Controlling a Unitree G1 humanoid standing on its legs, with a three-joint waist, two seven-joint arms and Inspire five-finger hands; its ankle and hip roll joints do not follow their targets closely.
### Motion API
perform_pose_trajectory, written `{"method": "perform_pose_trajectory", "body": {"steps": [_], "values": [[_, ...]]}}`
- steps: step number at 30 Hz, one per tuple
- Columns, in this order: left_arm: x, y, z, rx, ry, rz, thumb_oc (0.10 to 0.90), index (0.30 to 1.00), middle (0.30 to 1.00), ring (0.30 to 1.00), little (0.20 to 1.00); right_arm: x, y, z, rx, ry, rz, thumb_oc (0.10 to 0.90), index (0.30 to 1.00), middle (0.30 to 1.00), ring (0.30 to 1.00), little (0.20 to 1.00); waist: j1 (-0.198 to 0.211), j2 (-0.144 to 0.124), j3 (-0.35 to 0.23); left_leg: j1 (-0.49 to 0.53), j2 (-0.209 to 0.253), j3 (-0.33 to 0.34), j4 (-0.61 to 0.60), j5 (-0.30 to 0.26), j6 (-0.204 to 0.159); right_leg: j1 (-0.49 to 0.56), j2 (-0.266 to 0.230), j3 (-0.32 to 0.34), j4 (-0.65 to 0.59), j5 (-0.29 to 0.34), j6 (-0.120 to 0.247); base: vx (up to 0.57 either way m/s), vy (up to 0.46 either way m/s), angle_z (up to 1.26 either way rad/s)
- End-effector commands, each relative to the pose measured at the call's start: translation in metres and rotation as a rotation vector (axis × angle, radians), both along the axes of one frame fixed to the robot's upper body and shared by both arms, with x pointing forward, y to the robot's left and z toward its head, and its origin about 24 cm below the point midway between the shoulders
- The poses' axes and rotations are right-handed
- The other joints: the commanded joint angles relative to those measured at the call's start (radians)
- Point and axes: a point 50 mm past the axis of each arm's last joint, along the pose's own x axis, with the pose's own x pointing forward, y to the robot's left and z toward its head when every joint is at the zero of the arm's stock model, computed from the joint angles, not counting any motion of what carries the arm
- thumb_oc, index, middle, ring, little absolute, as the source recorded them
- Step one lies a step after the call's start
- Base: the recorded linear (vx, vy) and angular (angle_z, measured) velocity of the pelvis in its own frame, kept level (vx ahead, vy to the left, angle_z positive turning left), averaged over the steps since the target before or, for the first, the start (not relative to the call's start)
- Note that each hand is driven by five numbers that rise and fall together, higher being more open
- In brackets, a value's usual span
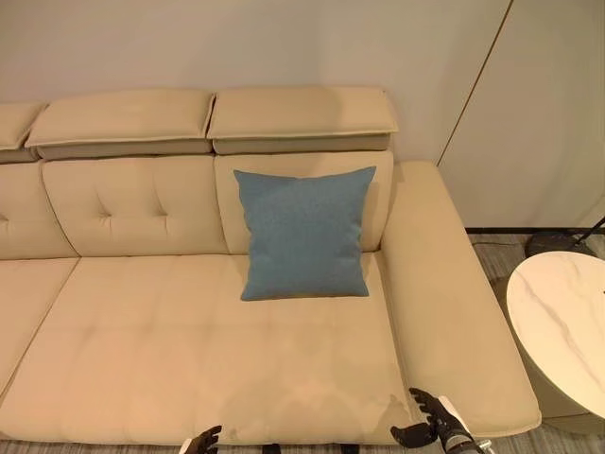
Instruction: Pick up all the scattered cushions and arrange them neatly on the sofa.
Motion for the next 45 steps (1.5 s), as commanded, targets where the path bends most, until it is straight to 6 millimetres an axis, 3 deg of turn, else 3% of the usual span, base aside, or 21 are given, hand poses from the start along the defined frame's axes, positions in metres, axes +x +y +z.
{"method": "perform_pose_trajectory", "body": {"steps": [1, 2, 6, 7, 11, 12, 14, 20, 23, 25, 26, 28, 30, 35, 36, 40, 41, 42, 43, 44, 45], "values": [[0.047, 0.025, 0.016, 0.085, -0.119, 0.005, 0.8, 0.9, 0.9, 0.9, 0.9, 0.025, 0.008, 0.006, -0.001, -0.084, 0.018, 0.8, 0.9, 0.9, 0.9, 0.9, 0.002, -0.067, 0.029, -0.02, -0.021, 0.034, 0.023, 0.004, -0.031, 0.047, 0.008, -0.008, 0.01, -0.128, 0.039, -0.29, -0.084, 0.15], [0.061, 0.028, 0.021, 0.087, -0.16, 0.012, 0.8, 0.9, 0.9, 0.9, 0.9, 0.029, 0.004, 0.007, -0.012, -0.079, 0.017, 0.8, 0.9, 0.9, 0.9, 0.9, 0.001, -0.082, 0.038, -0.045, -0.028, 0.033, 0.095, -0.042, -0.023, 0.032, -0.006, -0.014, 0.01, -0.116, 0.035, -0.21, -0.048, 0.16], [0.068, 0.028, 0.023, 0.084, -0.171, 0.013, 0.8, 0.9, 0.9, 0.9, 0.9, 0.033, -0.001, 0.009, -0.036, -0.07, 0.018, 0.8, 0.9, 0.9, 0.9, 0.9, -0.004, -0.097, 0.036, -0.047, -0.047, 0.02, 0.196, -0.115, -0.014, 0.012, -0.019, -0.022, 0.01, -0.101, 0.031, -0.15, -0.01, 0.09], [0.069, 0.025, 0.021, 0.068, -0.157, 0.027, 0.8, 0.9, 0.9, 0.9, 0.9, 0.04, -0.009, 0.012, -0.072, -0.067, 0.024, 0.8, 0.9, 0.9, 0.9, 0.9, -0.005, -0.094, 0.027, 0.009, -0.085, -0.01, 0.262, -0.171, -0.01, 0.007, -0.008, -0.021, 0.01, -0.087, 0.031, -0.08, 0.031, -0.07], [0.07, 0.023, 0.02, 0.059, -0.149, 0.037, 0.8, 0.9, 0.9, 0.9, 0.9, 0.04, -0.012, 0.011, -0.076, -0.047, 0.02, 0.8, 0.9, 0.9, 0.9, 0.9, -0.025, -0.083, 0.005, 0.088, -0.104, -0.009, 0.247, -0.209, -0.002, -0.014, 0.002, -0.029, 0.01, -0.059, 0.037, -0.09, 0.071, -0.11], [0.072, 0.021, 0.019, 0.058, -0.14, 0.024, 0.8, 0.9, 0.9, 0.9, 0.9, 0.037, -0.013, 0.009, -0.082, -0.022, 0.017, 0.8, 0.9, 0.9, 0.9, 0.9, -0.042, -0.075, -0.005, 0.133, -0.112, 0.012, 0.191, -0.25, 0.017, -0.038, 0.004, -0.037, 0.01, -0.038, 0.046, -0.09, 0.089, -0.04], [0.079, 0.019, 0.021, 0.065, -0.139, -0.004, 0.8, 0.9, 0.9, 0.9, 0.9, 0.035, -0.013, 0.007, -0.091, 0.0, 0.021, 0.8, 0.9, 0.9, 0.9, 0.9, -0.053, -0.075, -0.005, 0.149, -0.121, 0.027, 0.141, -0.261, 0.03, -0.066, -0.006, -0.053, 0.01, -0.002, 0.06, -0.16, 0.114, 0.4], [0.091, 0.019, 0.024, 0.084, -0.147, -0.01, 0.8, 0.9, 0.9, 0.9, 0.9, 0.039, -0.004, 0.003, -0.1, 0.035, 0.069, 0.8, 0.9, 0.9, 0.9, 0.9, -0.052, -0.094, 0.012, 0.151, -0.159, -0.027, 0.037, -0.22, 0.056, -0.134, -0.016, -0.038, 0.026, 0.056, 0.098, -0.22, 0.116, 0.15], [0.097, 0.024, 0.026, 0.106, -0.14, -0.01, 0.8, 0.9, 0.9, 0.9, 0.9, 0.042, 0.002, 0.002, -0.086, 0.043, 0.088, 0.8, 0.9, 0.9, 0.9, 0.9, -0.058, -0.105, 0.037, 0.129, -0.158, -0.036, 0.037, -0.188, 0.066, -0.17, -0.025, 0.038, 0.089, 0.07, 0.12, -0.23, 0.043, -0.02], [0.105, 0.027, 0.03, 0.125, -0.148, -0.025, 0.8, 0.9, 0.9, 0.9, 0.9, 0.04, 0.005, 0.0, -0.08, 0.061, 0.1, 0.8, 0.9, 0.9, 0.9, 0.9, -0.061, -0.102, 0.056, 0.096, -0.147, -0.046, 0.052, -0.174, 0.071, -0.178, -0.007, 0.128, 0.162, 0.017, 0.121, -0.33, 0.008, -0.1], [0.108, 0.027, 0.031, 0.142, -0.142, -0.048, 0.8, 0.9, 0.9, 0.9, 0.9, 0.032, 0.007, -0.005, -0.072, 0.089, 0.099, 0.8, 0.9, 0.9, 0.9, 0.9, -0.055, -0.098, 0.056, 0.062, -0.139, -0.055, 0.063, -0.157, 0.076, -0.146, -0.009, 0.167, 0.233, -0.039, 0.092, -0.33, -0.021, -0.02], [0.11, 0.027, 0.032, 0.148, -0.14, -0.052, 0.8, 0.9, 0.9, 0.9, 0.9, 0.027, 0.008, -0.007, -0.063, 0.105, 0.09, 0.8, 0.9, 0.9, 0.9, 0.9, -0.053, -0.098, 0.05, 0.043, -0.136, -0.067, 0.069, -0.146, 0.079, -0.128, -0.007, 0.193, 0.282, -0.062, 0.08, -0.19, -0.044, 0.4], [0.12, 0.023, 0.035, 0.157, -0.153, -0.065, 0.8, 0.9, 0.9, 0.9, 0.9, 0.015, 0.012, -0.014, -0.049, 0.148, 0.076, 0.8, 0.9, 0.9, 0.9, 0.9, -0.051, -0.103, 0.018, 0.012, -0.121, -0.105, 0.068, -0.12, 0.075, -0.079, 0.012, 0.272, 0.384, -0.113, 0.069, -0.12, -0.102, 0.79], [0.135, 0.014, 0.04, 0.16, -0.184, -0.05, 0.8, 0.9, 0.9, 0.9, 0.9, 0.017, 0.024, -0.017, -0.025, 0.149, 0.086, 0.8, 0.9, 0.9, 0.9, 0.9, -0.026, -0.143, -0.039, -0.01, -0.107, -0.112, 0.054, -0.097, 0.051, 0.046, -0.012, 0.259, 0.232, -0.177, 0.061, -0.05, -0.189, 0.4], [0.144, 0.006, 0.043, 0.148, -0.205, -0.028, 0.8, 0.9, 0.9, 0.9, 0.9, 0.024, 0.029, -0.016, -0.022, 0.138, 0.093, 0.8, 0.9, 0.9, 0.9, 0.9, -0.024, -0.156, -0.04, -0.042, -0.087, -0.114, 0.052, -0.071, 0.034, 0.045, 0.012, 0.282, 0.189, -0.181, 0.054, -0.14, -0.234, 0.13], [0.144, 0.006, 0.043, 0.148, -0.205, -0.028, 0.8, 0.9, 0.9, 0.9, 0.9, 0.024, 0.029, -0.016, -0.022, 0.138, 0.092, 0.8, 0.9, 0.9, 0.9, 0.9, -0.024, -0.155, -0.041, -0.044, -0.087, -0.114, 0.052, -0.07, 0.034, 0.044, 0.012, 0.283, 0.189, -0.18, 0.054, -0.14, -0.113, 0.1], [0.174, -0.025, 0.054, 0.113, -0.281, -0.029, 0.8, 0.9, 0.9, 0.9, 0.9, 0.035, 0.034, -0.012, -0.044, 0.105, 0.125, 0.8, 0.9, 0.9, 0.9, 0.9, -0.032, -0.179, -0.005, -0.16, -0.052, -0.117, 0.045, 0.034, -0.003, 0.04, 0.041, 0.273, 0.11, -0.18, 0.028, -0.43, -0.29, 0.0], [0.174, -0.025, 0.055, 0.112, -0.282, -0.029, 0.8, 0.9, 0.9, 0.9, 0.9, 0.036, 0.034, -0.012, -0.044, 0.104, 0.125, 0.8, 0.9, 0.9, 0.9, 0.9, -0.036, -0.177, -0.008, -0.166, -0.052, -0.121, 0.045, 0.036, -0.004, 0.036, 0.042, 0.269, 0.109, -0.178, 0.028, -0.52, -0.318, 1.31], [0.178, -0.035, 0.056, 0.097, -0.293, -0.032, 0.8, 0.9, 0.9, 0.9, 0.9, 0.036, 0.033, -0.012, -0.054, 0.105, 0.127, 0.8, 0.9, 0.9, 0.9, 0.9, -0.048, -0.179, 0.001, -0.179, -0.045, -0.073, 0.061, 0.029, 0.003, 0.024, 0.035, 0.244, 0.111, -0.172, 0.027, -0.22, -0.07, 1.89], [0.18, -0.05, 0.055, 0.08, -0.294, -0.049, 0.8, 0.9, 0.9, 0.9, 0.9, 0.029, 0.031, -0.015, -0.073, 0.13, 0.136, 0.8, 0.9, 0.9, 0.9, 0.9, -0.072, -0.188, 0.006, -0.173, -0.024, 0.027, 0.113, -0.004, 0.015, 0.006, 0.019, 0.194, 0.114, -0.164, 0.02, -0.22, -0.07, 2.2], [0.18, -0.05, 0.055, 0.08, -0.294, -0.049, 0.8, 0.9, 0.9, 0.9, 0.9, 0.029, 0.031, -0.015, -0.073, 0.13, 0.136, 0.8, 0.9, 0.9, 0.9, 0.9, -0.073, -0.187, 0.006, -0.175, -0.024, 0.026, 0.117, -0.007, 0.015, 0.006, 0.02, 0.192, 0.114, -0.165, 0.019, -0.27, -0.074, 1.14]]}}
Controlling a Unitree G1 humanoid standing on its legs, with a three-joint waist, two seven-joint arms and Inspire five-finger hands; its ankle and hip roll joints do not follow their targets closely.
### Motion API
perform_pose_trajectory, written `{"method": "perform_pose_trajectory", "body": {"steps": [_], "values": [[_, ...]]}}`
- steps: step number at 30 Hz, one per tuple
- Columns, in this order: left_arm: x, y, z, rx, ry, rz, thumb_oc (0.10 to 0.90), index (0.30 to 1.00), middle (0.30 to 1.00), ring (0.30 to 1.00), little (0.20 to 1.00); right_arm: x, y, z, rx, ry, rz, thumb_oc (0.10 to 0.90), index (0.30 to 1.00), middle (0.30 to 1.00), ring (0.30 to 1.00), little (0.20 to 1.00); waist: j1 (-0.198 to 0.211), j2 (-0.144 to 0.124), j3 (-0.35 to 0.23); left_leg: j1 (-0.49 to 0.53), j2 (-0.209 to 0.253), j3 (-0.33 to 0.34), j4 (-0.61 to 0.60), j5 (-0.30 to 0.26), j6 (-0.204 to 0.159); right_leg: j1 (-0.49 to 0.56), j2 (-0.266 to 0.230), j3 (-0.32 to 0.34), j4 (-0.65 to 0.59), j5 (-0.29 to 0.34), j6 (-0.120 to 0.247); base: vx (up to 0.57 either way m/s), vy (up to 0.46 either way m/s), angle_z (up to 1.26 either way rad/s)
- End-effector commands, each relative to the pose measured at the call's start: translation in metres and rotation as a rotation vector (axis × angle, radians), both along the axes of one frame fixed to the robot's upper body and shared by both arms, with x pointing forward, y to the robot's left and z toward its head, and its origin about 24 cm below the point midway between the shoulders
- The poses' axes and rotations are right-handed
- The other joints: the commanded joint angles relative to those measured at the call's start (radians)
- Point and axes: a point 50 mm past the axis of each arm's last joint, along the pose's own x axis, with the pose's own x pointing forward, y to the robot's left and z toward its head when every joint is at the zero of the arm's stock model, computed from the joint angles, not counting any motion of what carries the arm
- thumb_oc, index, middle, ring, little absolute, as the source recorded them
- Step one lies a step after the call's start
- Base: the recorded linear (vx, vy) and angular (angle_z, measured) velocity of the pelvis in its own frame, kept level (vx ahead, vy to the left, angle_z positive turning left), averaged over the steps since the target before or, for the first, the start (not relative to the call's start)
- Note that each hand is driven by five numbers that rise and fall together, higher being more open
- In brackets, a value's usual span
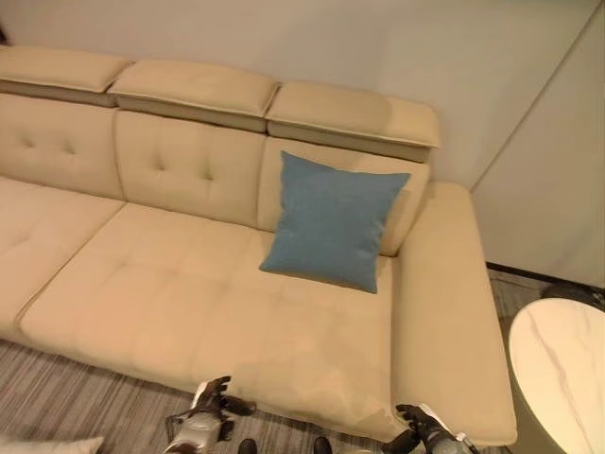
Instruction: Pick up all the scattered cushions and arrange them neatly on the sofa.
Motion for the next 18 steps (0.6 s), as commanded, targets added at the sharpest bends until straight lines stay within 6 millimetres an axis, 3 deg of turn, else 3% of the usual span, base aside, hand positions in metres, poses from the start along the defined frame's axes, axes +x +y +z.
{"method": "perform_pose_trajectory", "body": {"steps": [1, 3, 4, 6, 7, 8, 9, 13, 14, 16, 18], "values": [[0.033, -0.005, 0.02, 0.019, -0.101, 0.059, 0.8, 0.9, 0.9, 0.9, 0.9, 0.023, 0.003, 0.006, -0.036, -0.07, 0.02, 0.8, 0.9, 0.9, 0.9, 0.9, -0.047, -0.085, 0.023, 0.052, -0.014, 0.216, 0.043, -0.169, 0.123, 0.101, -0.082, -0.007, -0.192, 0.077, 0.118, -0.19, -0.042, 0.92], [0.031, -0.016, 0.017, 0.005, -0.081, 0.049, 0.8, 0.9, 0.9, 0.9, 0.9, 0.017, 0.004, 0.003, -0.037, -0.055, 0.017, 0.8, 0.9, 0.9, 0.9, 0.9, -0.072, -0.096, 0.016, 0.076, -0.017, 0.251, 0.099, -0.224, 0.13, 0.095, -0.096, -0.042, -0.194, 0.091, 0.112, -0.17, -0.032, 0.89], [0.031, -0.016, 0.017, 0.005, -0.081, 0.049, 0.8, 0.9, 0.9, 0.9, 0.9, 0.017, 0.004, 0.003, -0.037, -0.055, 0.017, 0.8, 0.9, 0.9, 0.9, 0.9, -0.073, -0.096, 0.016, 0.075, -0.017, 0.25, 0.101, -0.225, 0.13, 0.095, -0.096, -0.043, -0.194, 0.091, 0.112, -0.12, -0.003, 0.95], [0.026, -0.03, 0.013, -0.006, -0.05, 0.032, 0.8, 0.9, 0.9, 0.9, 0.9, 0.009, 0.007, 0.0, -0.033, -0.036, 0.016, 0.8, 0.9, 0.9, 0.9, 0.9, -0.109, -0.102, 0.006, 0.134, 0.0, 0.332, 0.147, -0.315, 0.136, 0.119, -0.111, -0.113, -0.22, 0.092, 0.118, -0.03, 0.037, 0.92], [0.026, -0.03, 0.013, -0.006, -0.05, 0.032, 0.8, 0.9, 0.9, 0.9, 0.9, 0.008, 0.007, 0.0, -0.033, -0.036, 0.016, 0.8, 0.9, 0.9, 0.9, 0.9, -0.109, -0.101, 0.007, 0.134, 0.001, 0.331, 0.149, -0.317, 0.137, 0.122, -0.11, -0.114, -0.22, 0.092, 0.118, 0.01, 0.05, 0.95], [0.024, -0.034, 0.012, -0.003, -0.045, 0.023, 0.8, 0.9, 0.9, 0.9, 0.9, 0.008, 0.01, 0.0, -0.026, -0.036, 0.024, 0.8, 0.9, 0.9, 0.9, 0.9, -0.121, -0.106, 0.003, 0.156, 0.015, 0.375, 0.147, -0.329, 0.135, 0.126, -0.115, -0.145, -0.227, 0.096, 0.121, -0.06, 0.095, 1.26], [0.001, -0.008, -0.002, 0.043, 0.022, -0.009, 0.8, 0.9, 0.9, 0.9, 0.9, 0.002, 0.006, -0.001, -0.03, -0.038, -0.001, 0.8, 0.9, 0.9, 0.9, 0.9, -0.099, -0.094, 0.007, 0.209, 0.02, 0.395, 0.069, -0.321, 0.128, 0.131, -0.117, -0.207, -0.236, 0.099, 0.132, -0.1, 0.151, 1.02], [-0.018, 0.01, -0.01, 0.069, 0.065, -0.035, 0.8, 0.9, 0.9, 0.9, 0.9, 0.005, 0.008, 0.0, -0.02, -0.058, -0.024, 0.8, 0.9, 0.9, 0.9, 0.9, -0.071, -0.093, 0.016, 0.222, -0.001, 0.344, -0.004, -0.297, 0.126, 0.118, -0.126, -0.249, -0.222, 0.11, 0.142, -0.11, 0.121, 1.12], [-0.041, 0.023, -0.019, 0.084, 0.12, -0.061, 0.8, 0.9, 0.9, 0.9, 0.9, 0.011, 0.011, 0.002, -0.008, -0.08, -0.025, 0.8, 0.9, 0.9, 0.9, 0.9, -0.03, -0.101, 0.04, 0.209, -0.026, 0.3, -0.044, -0.259, 0.139, 0.088, -0.147, -0.282, -0.193, 0.13, 0.14, -0.2, 0.139, 0.56], [-0.053, 0.035, -0.022, 0.098, 0.15, -0.056, 0.8, 0.9, 0.9, 0.9, 0.9, 0.013, 0.015, 0.002, 0.005, -0.088, -0.021, 0.8, 0.9, 0.9, 0.9, 0.9, -0.001, -0.097, 0.054, 0.208, -0.042, 0.262, -0.068, -0.245, 0.145, 0.087, -0.156, -0.288, -0.172, 0.12, 0.144, -0.16, 0.137, 0.52], [-0.064, 0.06, -0.021, 0.143, 0.172, -0.032, 0.8, 0.9, 0.9, 0.9, 0.9, 0.021, 0.025, 0.004, 0.041, -0.122, -0.022, 0.8, 0.9, 0.9, 0.9, 0.9, 0.006, -0.087, 0.082, 0.181, -0.063, 0.188, -0.072, -0.224, 0.159, 0.036, -0.125, -0.16, -0.101, 0.112, 0.15, -0.12, 0.092, 1.23]]}}
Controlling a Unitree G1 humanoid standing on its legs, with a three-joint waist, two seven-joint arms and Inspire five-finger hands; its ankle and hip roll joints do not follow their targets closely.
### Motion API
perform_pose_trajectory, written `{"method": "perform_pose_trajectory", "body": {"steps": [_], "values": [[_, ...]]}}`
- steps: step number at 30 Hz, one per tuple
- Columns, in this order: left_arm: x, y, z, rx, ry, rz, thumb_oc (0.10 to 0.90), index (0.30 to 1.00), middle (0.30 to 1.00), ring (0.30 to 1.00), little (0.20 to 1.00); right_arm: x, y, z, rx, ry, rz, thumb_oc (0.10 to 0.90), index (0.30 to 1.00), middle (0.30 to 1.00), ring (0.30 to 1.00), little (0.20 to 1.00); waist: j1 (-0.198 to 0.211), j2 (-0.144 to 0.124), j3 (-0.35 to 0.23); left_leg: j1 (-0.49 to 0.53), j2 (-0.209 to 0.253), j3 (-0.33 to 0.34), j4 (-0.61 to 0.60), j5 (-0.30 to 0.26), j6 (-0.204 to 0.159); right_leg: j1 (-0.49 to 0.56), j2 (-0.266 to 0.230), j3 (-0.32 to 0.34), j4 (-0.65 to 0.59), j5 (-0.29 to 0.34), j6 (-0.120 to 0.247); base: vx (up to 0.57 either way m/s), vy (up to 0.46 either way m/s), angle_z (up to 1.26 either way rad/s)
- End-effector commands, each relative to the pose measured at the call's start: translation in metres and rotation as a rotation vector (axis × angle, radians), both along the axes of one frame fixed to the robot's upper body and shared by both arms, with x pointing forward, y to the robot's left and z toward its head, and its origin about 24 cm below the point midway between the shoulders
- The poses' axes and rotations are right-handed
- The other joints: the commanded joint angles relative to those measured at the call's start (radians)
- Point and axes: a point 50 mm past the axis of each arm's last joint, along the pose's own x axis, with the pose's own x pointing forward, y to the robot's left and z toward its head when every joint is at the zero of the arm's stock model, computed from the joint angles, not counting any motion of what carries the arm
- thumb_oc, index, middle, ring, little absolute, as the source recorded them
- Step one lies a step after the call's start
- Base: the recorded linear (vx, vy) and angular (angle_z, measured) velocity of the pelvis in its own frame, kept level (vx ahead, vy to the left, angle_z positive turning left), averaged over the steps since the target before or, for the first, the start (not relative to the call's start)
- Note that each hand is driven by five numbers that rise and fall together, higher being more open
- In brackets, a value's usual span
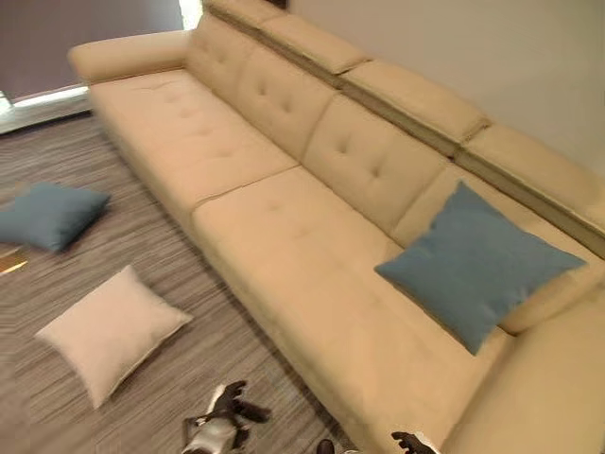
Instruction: Pick up all the scattered cushions and arrange them neatly on the sofa.
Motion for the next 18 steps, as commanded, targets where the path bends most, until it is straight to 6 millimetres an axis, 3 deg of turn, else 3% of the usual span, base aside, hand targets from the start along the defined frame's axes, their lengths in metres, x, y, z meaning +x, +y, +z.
{"method": "perform_pose_trajectory", "body": {"steps": [1, 3, 4, 6, 12, 14, 15, 16, 18], "values": [[0.008, 0.008, 0.005, 0.011, -0.033, -0.045, 0.8, 0.9, 0.9, 0.9, 0.9, 0.042, 0.016, 0.011, 0.047, -0.15, 0.019, 0.8, 0.9, 0.9, 0.9, 0.9, -0.013, -0.044, 0.049, 0.001, -0.04, -0.064, -0.009, -0.093, 0.015, -0.069, 0.105, 0.265, -0.066, 0.073, 0.037, -0.05, 0.099, 1.68], [0.005, 0.011, 0.006, 0.021, -0.032, -0.062, 0.8, 0.9, 0.9, 0.9, 0.9, 0.041, 0.017, 0.012, 0.051, -0.153, 0.023, 0.8, 0.9, 0.9, 0.9, 0.9, -0.014, -0.034, 0.048, -0.01, -0.056, -0.115, -0.02, -0.072, 0.019, -0.063, 0.143, 0.367, -0.051, 0.056, 0.035, -0.02, 0.064, 1.39], [0.005, 0.011, 0.006, 0.021, -0.033, -0.062, 0.8, 0.9, 0.9, 0.9, 0.9, 0.041, 0.017, 0.012, 0.051, -0.153, 0.023, 0.8, 0.9, 0.9, 0.9, 0.9, -0.015, -0.033, 0.046, -0.014, -0.056, -0.115, -0.02, -0.071, 0.018, -0.066, 0.143, 0.367, -0.052, 0.058, 0.035, -0.01, 0.026, 1.03], [0.003, 0.008, 0.005, 0.015, -0.029, -0.081, 0.8, 0.9, 0.9, 0.9, 0.9, 0.04, 0.017, 0.011, 0.056, -0.151, 0.032, 0.8, 0.9, 0.9, 0.9, 0.9, -0.012, -0.023, 0.038, -0.024, -0.072, -0.178, -0.041, -0.04, 0.015, -0.05, 0.173, 0.43, -0.048, 0.033, 0.019, 0.01, 0.002, 1.05], [0.003, 0.006, 0.004, 0.009, -0.04, -0.066, 0.8, 0.9, 0.9, 0.9, 0.9, 0.043, 0.021, 0.011, 0.045, -0.148, 0.072, 0.8, 0.9, 0.9, 0.9, 0.9, -0.002, -0.01, 0.045, -0.033, -0.092, -0.246, -0.054, -0.007, -0.011, -0.02, 0.178, 0.395, -0.087, 0.02, -0.001, -0.01, -0.07, 0.88], [0.002, 0.001, 0.003, -0.002, -0.039, -0.059, 0.8, 0.9, 0.9, 0.9, 0.9, 0.043, 0.02, 0.011, 0.037, -0.148, 0.067, 0.8, 0.9, 0.9, 0.9, 0.9, -0.004, -0.009, 0.055, -0.053, -0.096, -0.23, -0.022, -0.018, -0.015, 0.004, 0.161, 0.355, -0.129, 0.026, -0.001, -0.09, -0.084, 1.47], [0.005, -0.002, 0.003, -0.018, -0.055, -0.032, 0.8, 0.9, 0.9, 0.9, 0.9, 0.047, 0.017, 0.013, 0.025, -0.161, 0.062, 0.8, 0.9, 0.9, 0.9, 0.9, -0.008, -0.012, 0.085, -0.108, -0.083, -0.121, 0.065, -0.027, -0.019, 0.027, 0.132, 0.299, -0.169, 0.035, 0.0, -0.21, -0.027, 1.91], [0.005, -0.004, 0.003, -0.031, -0.055, -0.013, 0.8, 0.9, 0.9, 0.9, 0.9, 0.054, 0.019, 0.015, 0.018, -0.172, 0.074, 0.8, 0.9, 0.9, 0.9, 0.9, -0.008, -0.018, 0.095, -0.134, -0.036, 0.009, 0.117, -0.048, -0.011, 0.03, 0.107, 0.263, -0.187, 0.05, 0.0, -0.21, -0.027, 1.83], [0.003, -0.004, 0.002, -0.032, -0.048, -0.01, 0.8, 0.9, 0.9, 0.9, 0.9, 0.057, 0.02, 0.016, 0.012, -0.174, 0.081, 0.8, 0.9, 0.9, 0.9, 0.9, -0.004, -0.025, 0.095, -0.137, -0.025, 0.024, 0.146, -0.067, -0.01, 0.034, 0.099, 0.257, -0.193, 0.059, 0.001, -0.07, 0.01, 1.08]]}}
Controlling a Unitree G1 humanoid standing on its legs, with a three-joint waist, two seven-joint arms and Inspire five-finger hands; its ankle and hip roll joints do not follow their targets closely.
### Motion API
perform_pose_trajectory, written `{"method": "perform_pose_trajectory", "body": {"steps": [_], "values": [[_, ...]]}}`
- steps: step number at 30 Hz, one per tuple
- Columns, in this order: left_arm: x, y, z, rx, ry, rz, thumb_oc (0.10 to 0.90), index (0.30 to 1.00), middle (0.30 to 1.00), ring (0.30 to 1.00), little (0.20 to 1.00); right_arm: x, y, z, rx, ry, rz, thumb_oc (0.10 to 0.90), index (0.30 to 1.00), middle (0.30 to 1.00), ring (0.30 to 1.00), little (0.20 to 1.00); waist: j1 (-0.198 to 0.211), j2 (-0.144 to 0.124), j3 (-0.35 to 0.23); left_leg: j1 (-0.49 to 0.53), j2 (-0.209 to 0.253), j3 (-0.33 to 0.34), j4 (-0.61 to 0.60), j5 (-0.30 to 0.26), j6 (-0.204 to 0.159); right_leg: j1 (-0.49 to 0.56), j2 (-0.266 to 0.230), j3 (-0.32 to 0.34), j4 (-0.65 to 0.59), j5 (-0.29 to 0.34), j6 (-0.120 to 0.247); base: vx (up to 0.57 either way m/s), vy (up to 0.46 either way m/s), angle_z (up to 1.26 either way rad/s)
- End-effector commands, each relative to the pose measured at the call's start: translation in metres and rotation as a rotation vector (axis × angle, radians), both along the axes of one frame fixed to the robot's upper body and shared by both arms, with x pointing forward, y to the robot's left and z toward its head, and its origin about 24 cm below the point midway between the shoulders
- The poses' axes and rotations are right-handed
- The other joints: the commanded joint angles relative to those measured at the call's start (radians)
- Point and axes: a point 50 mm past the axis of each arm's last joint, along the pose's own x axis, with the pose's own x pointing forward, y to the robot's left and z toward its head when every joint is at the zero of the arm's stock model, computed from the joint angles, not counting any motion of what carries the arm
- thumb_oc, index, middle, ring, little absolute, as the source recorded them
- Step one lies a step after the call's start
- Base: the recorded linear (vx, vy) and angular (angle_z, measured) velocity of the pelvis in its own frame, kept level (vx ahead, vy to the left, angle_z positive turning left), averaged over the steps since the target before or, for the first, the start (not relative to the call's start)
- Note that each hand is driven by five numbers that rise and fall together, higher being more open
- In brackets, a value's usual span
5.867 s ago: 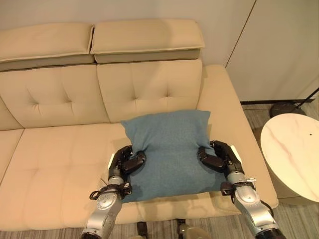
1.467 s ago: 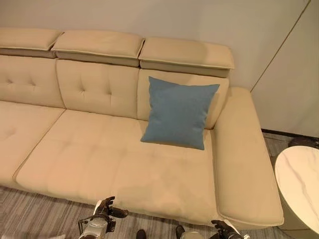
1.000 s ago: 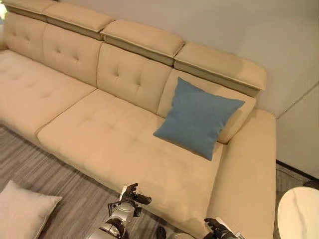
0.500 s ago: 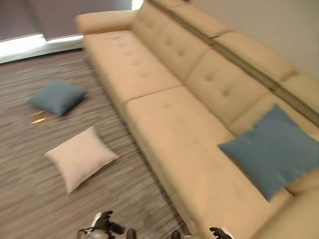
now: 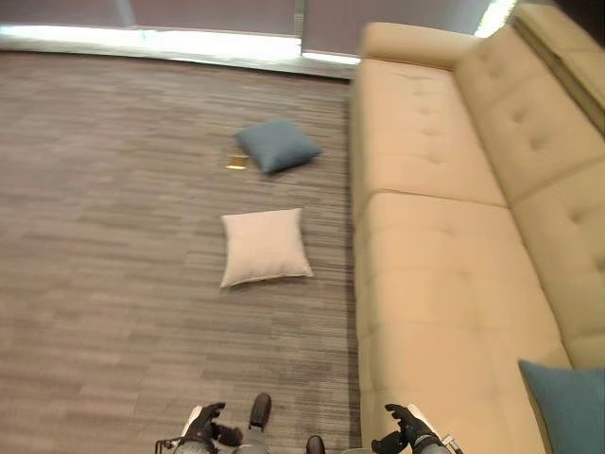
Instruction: Pick up all the scattered cushions and arrange them neatly on the sofa.
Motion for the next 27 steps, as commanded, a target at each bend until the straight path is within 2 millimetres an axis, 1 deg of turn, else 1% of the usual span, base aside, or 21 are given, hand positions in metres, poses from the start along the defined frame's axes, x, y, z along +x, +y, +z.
{"method": "perform_pose_trajectory", "body": {"steps": [1, 2, 3, 4, 5, 6, 7, 8, 10, 13, 18, 19, 24, 27], "values": [[-0.004, -0.004, -0.004, -0.021, 0.022, 0.046, 0.8, 0.9, 0.9, 0.9, 0.9, 0.015, 0.004, 0.006, -0.011, -0.056, 0.018, 0.8, 0.9, 0.9, 0.9, 0.9, -0.059, -0.055, 0.02, 0.053, -0.056, 0.099, 0.14, -0.033, 0.068, -0.02, -0.096, -0.006, -0.104, 0.089, 0.169, -0.03, 0.006, 0.5], [-0.005, -0.004, -0.005, -0.015, 0.029, 0.039, 0.8, 0.9, 0.9, 0.9, 0.9, 0.014, 0.005, 0.005, -0.01, -0.049, 0.022, 0.8, 0.9, 0.9, 0.9, 0.9, -0.061, -0.065, 0.015, 0.056, -0.05, 0.092, 0.157, -0.048, 0.067, -0.02, -0.108, -0.016, -0.1, 0.093, 0.172, 0.03, 0.056, 0.12], [-0.012, -0.001, -0.007, -0.006, 0.05, 0.047, 0.8, 0.9, 0.9, 0.9, 0.9, 0.008, 0.006, 0.002, -0.012, -0.018, 0.031, 0.8, 0.9, 0.9, 0.9, 0.9, -0.067, -0.062, -0.005, 0.09, -0.034, 0.08, 0.129, -0.046, 0.059, -0.021, -0.116, -0.045, -0.089, 0.09, 0.177, 0.05, 0.056, -0.01], [-0.012, -0.001, -0.007, -0.006, 0.05, 0.047, 0.8, 0.9, 0.9, 0.9, 0.9, 0.008, 0.006, 0.002, -0.012, -0.018, 0.031, 0.8, 0.9, 0.9, 0.9, 0.9, -0.068, -0.062, -0.005, 0.092, -0.034, 0.079, 0.125, -0.044, 0.059, -0.02, -0.116, -0.045, -0.089, 0.09, 0.177, 0.11, 0.1, 0.02], [-0.016, -0.001, -0.008, 0.0, 0.065, 0.048, 0.8, 0.9, 0.9, 0.9, 0.9, 0.003, 0.009, -0.002, -0.018, 0.012, 0.042, 0.8, 0.9, 0.9, 0.9, 0.9, -0.069, -0.051, -0.026, 0.129, -0.035, 0.068, 0.06, -0.03, 0.058, -0.026, -0.114, -0.066, -0.079, 0.088, 0.18, 0.07, 0.042, 0.12], [-0.017, -0.001, -0.008, 0.0, 0.065, 0.048, 0.8, 0.9, 0.9, 0.9, 0.9, 0.003, 0.009, -0.002, -0.018, 0.012, 0.042, 0.8, 0.9, 0.9, 0.9, 0.9, -0.071, -0.051, -0.026, 0.132, -0.036, 0.067, 0.055, -0.028, 0.058, -0.025, -0.115, -0.068, -0.079, 0.088, 0.18, 0.09, 0.079, 0.24], [-0.018, 0.0, -0.009, 0.004, 0.072, 0.045, 0.8, 0.9, 0.9, 0.9, 0.9, -0.001, 0.01, -0.003, -0.019, 0.03, 0.04, 0.8, 0.9, 0.9, 0.9, 0.9, -0.071, -0.048, -0.034, 0.146, -0.038, 0.06, 0.024, -0.022, 0.058, -0.028, -0.113, -0.074, -0.078, 0.09, 0.183, 0.08, 0.114, 0.41], [-0.022, -0.001, -0.01, 0.006, 0.089, 0.043, 0.8, 0.9, 0.9, 0.9, 0.9, -0.002, 0.012, -0.004, -0.02, 0.042, 0.042, 0.8, 0.9, 0.9, 0.9, 0.9, -0.073, -0.043, -0.046, 0.177, -0.046, 0.051, -0.025, -0.013, 0.061, -0.028, -0.11, -0.071, -0.073, 0.09, 0.186, 0.08, 0.115, 0.33], [-0.023, 0.0, -0.01, 0.009, 0.092, 0.042, 0.8, 0.9, 0.9, 0.9, 0.9, -0.002, 0.013, -0.005, -0.018, 0.046, 0.042, 0.8, 0.9, 0.9, 0.9, 0.9, -0.072, -0.042, -0.05, 0.191, -0.047, 0.056, -0.04, -0.011, 0.062, -0.023, -0.11, -0.069, -0.076, 0.089, 0.189, 0.09, 0.096, 0.08], [-0.029, 0.009, -0.011, 0.03, 0.113, 0.06, 0.8, 0.9, 0.9, 0.9, 0.9, -0.006, 0.013, -0.006, -0.022, 0.06, 0.036, 0.8, 0.9, 0.9, 0.9, 0.9, -0.066, -0.047, -0.066, 0.228, -0.053, 0.068, -0.075, -0.009, 0.067, -0.008, -0.108, -0.057, -0.086, 0.089, 0.193, 0.09, 0.076, -0.13], [-0.034, 0.012, -0.011, 0.039, 0.128, 0.059, 0.8, 0.9, 0.9, 0.9, 0.9, -0.009, 0.014, -0.008, -0.017, 0.07, 0.03, 0.8, 0.9, 0.9, 0.9, 0.9, -0.067, -0.048, -0.08, 0.258, -0.055, 0.082, -0.098, -0.009, 0.069, 0.004, -0.106, -0.043, -0.095, 0.092, 0.197, 0.05, 0.034, -0.11], [-0.044, 0.044, -0.005, -0.024, 0.14, 0.121, 0.8, 0.9, 0.9, 0.9, 0.9, -0.009, -0.05, 0.002, -0.008, 0.101, -0.264, 0.8, 0.9, 0.9, 0.9, 0.9, -0.009, 0.016, -0.077, 0.266, -0.052, 0.024, -0.109, 0.035, 0.052, 0.043, -0.078, -0.008, -0.143, 0.09, 0.193, 0.04, 0.013, -0.07], [-0.048, 0.045, -0.006, -0.014, 0.157, 0.122, 0.8, 0.9, 0.9, 0.9, 0.9, -0.009, -0.055, 0.004, -0.023, 0.098, -0.264, 0.8, 0.9, 0.9, 0.9, 0.9, -0.01, 0.023, -0.084, 0.278, -0.049, 0.019, -0.11, 0.04, 0.043, 0.071, -0.073, -0.022, -0.175, 0.093, 0.187, 0.02, -0.022, 0.06], [-0.049, 0.045, -0.006, -0.016, 0.158, 0.121, 0.8, 0.9, 0.9, 0.9, 0.9, -0.013, -0.058, 0.004, -0.041, 0.107, -0.264, 0.8, 0.9, 0.9, 0.9, 0.9, -0.013, 0.027, -0.089, 0.291, -0.044, 0.017, -0.112, 0.038, 0.038, 0.09, -0.068, -0.028, -0.186, 0.087, 0.183, 0.04, -0.03, 0.05]]}}
